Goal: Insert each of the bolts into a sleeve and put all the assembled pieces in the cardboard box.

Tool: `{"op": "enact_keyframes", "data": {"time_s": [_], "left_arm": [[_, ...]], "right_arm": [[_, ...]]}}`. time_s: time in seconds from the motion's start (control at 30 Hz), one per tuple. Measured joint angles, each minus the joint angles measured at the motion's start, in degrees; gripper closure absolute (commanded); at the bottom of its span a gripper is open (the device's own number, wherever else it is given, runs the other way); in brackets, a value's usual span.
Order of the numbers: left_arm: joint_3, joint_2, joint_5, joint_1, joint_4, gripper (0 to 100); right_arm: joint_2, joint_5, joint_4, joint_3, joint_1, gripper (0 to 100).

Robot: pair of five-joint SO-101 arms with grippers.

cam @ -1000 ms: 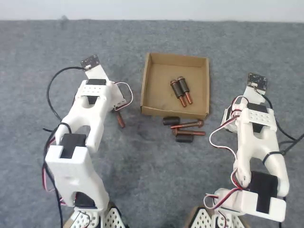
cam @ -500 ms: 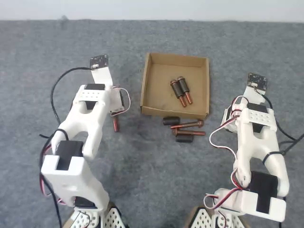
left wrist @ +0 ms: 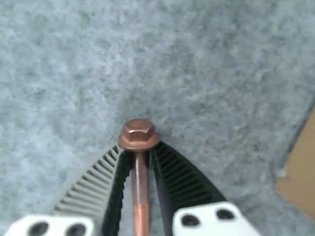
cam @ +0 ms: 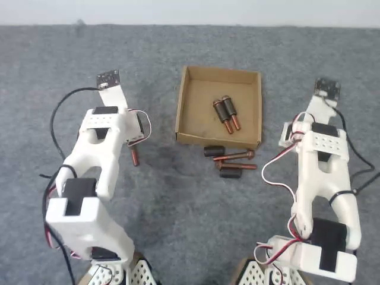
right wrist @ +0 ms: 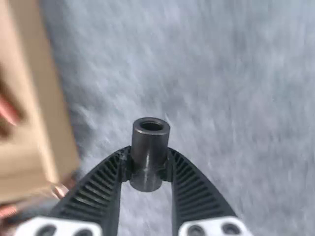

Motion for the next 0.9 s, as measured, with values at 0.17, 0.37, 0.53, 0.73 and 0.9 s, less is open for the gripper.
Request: {"op": "enact_keyframes", "data": {"time_s": [0.17, 0.37, 0.53, 0.73, 0.9], "left_arm": [[9.2, -7.4, -5.2, 0.0, -8.1, 99], [13.8, -12.1, -5.9, 0.0, -11.1, 98], [13.8, -12.4, -6.1, -0.1, -11.2, 98], [13.8, -12.4, -6.2, -0.2, -11.2, 98], [13.8, -12.4, -6.2, 0.0, -11.2, 98]], "right_arm": [[0.0, 0.0, -10.9, -0.5, -1.1, 98.9], [0.0, 0.0, -25.6, -0.5, -1.8, 98.9], [2.1, 0.0, -38.3, -0.6, -2.2, 98.9], [11.7, 0.0, -57.6, -0.5, -1.9, 98.9], [17.7, 0.0, -72.9, -0.5, -2.0, 99.1]]}}
